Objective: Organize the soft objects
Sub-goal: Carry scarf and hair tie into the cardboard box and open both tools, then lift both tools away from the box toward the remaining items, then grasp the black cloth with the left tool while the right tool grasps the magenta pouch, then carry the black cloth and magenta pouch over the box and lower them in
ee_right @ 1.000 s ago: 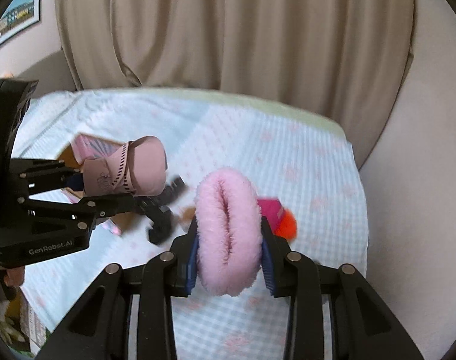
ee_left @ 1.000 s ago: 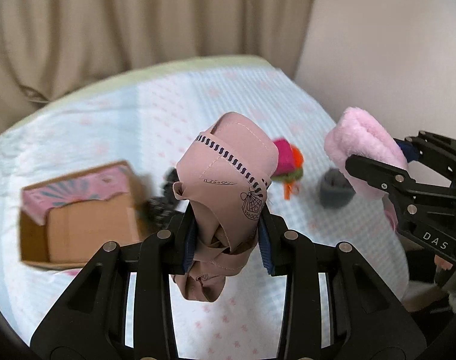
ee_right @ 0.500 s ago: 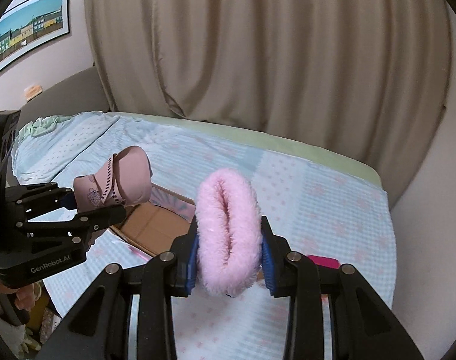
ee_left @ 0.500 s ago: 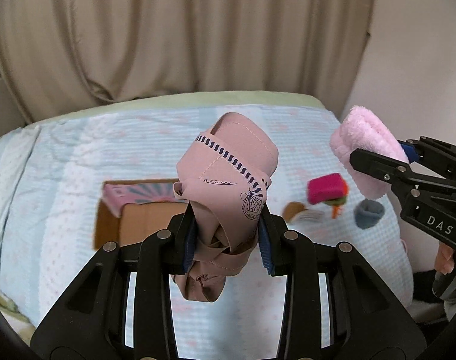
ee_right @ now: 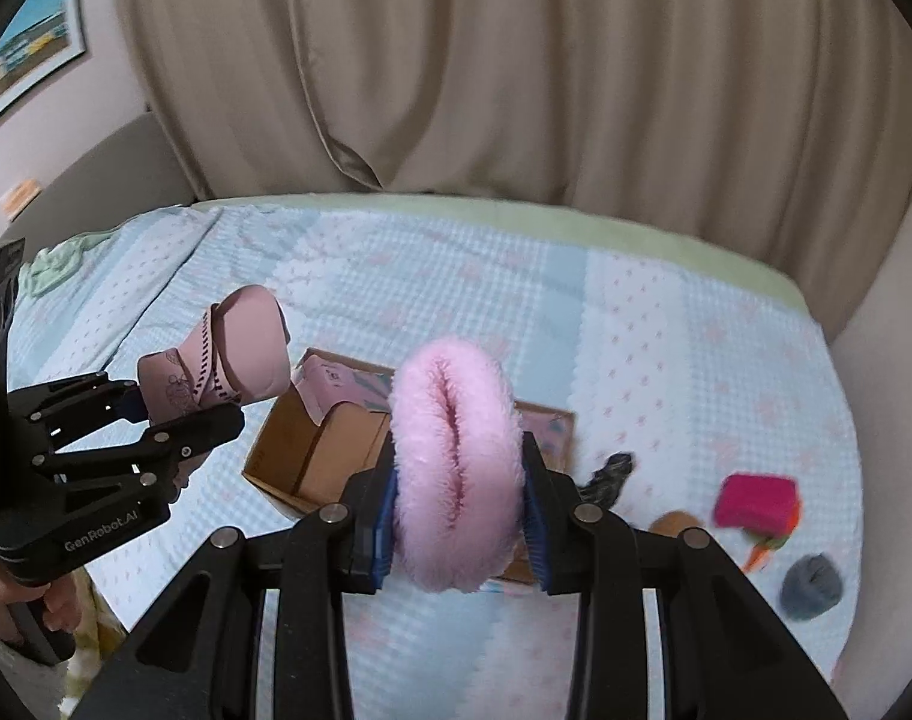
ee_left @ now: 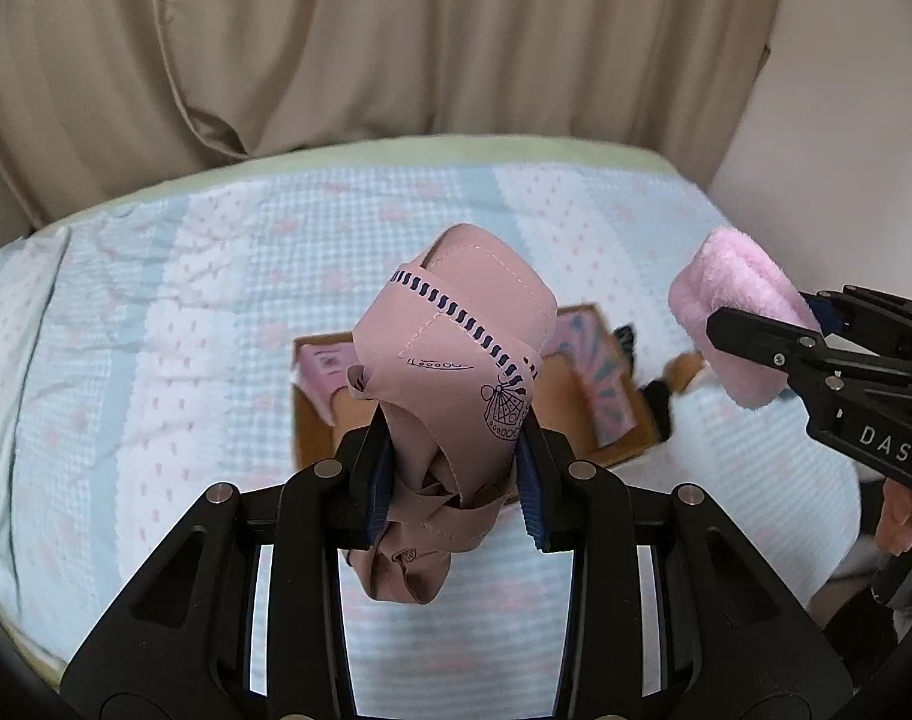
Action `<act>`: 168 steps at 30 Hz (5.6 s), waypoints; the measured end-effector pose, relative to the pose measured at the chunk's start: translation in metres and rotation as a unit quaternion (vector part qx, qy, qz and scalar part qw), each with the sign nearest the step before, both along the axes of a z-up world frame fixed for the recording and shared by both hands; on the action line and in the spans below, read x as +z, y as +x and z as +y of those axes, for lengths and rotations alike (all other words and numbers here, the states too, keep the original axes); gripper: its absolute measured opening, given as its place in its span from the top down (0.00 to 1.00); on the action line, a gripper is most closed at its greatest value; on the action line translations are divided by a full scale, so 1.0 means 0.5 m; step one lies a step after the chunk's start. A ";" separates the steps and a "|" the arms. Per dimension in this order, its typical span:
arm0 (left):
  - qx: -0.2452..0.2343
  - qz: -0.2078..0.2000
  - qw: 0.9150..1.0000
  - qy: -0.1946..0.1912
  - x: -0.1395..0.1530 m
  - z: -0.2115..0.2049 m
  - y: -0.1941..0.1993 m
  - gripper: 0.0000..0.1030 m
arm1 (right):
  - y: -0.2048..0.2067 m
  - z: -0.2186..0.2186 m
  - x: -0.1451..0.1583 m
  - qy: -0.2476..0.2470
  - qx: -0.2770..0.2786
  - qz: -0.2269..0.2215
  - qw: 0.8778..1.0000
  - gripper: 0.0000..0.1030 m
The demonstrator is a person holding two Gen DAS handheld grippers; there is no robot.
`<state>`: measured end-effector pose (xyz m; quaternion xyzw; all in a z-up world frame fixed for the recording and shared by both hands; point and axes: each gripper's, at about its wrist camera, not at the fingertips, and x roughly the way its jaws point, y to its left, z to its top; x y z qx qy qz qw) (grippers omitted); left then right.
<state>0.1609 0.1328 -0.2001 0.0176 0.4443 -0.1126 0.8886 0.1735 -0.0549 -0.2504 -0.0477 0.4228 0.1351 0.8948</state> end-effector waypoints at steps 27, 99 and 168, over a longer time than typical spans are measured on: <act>-0.118 0.181 0.976 0.031 -0.372 0.020 0.270 0.70 | 0.269 0.051 -0.374 0.031 -0.121 0.238 0.963 0.69; 0.074 0.033 0.996 -0.029 -0.006 -0.400 -0.162 0.01 | -0.127 -0.487 0.052 -0.064 0.021 -0.036 0.997 0.00; 0.104 0.089 0.991 0.006 -0.379 -0.605 0.125 0.85 | 0.232 -0.551 -0.247 -0.184 0.222 0.084 0.954 0.52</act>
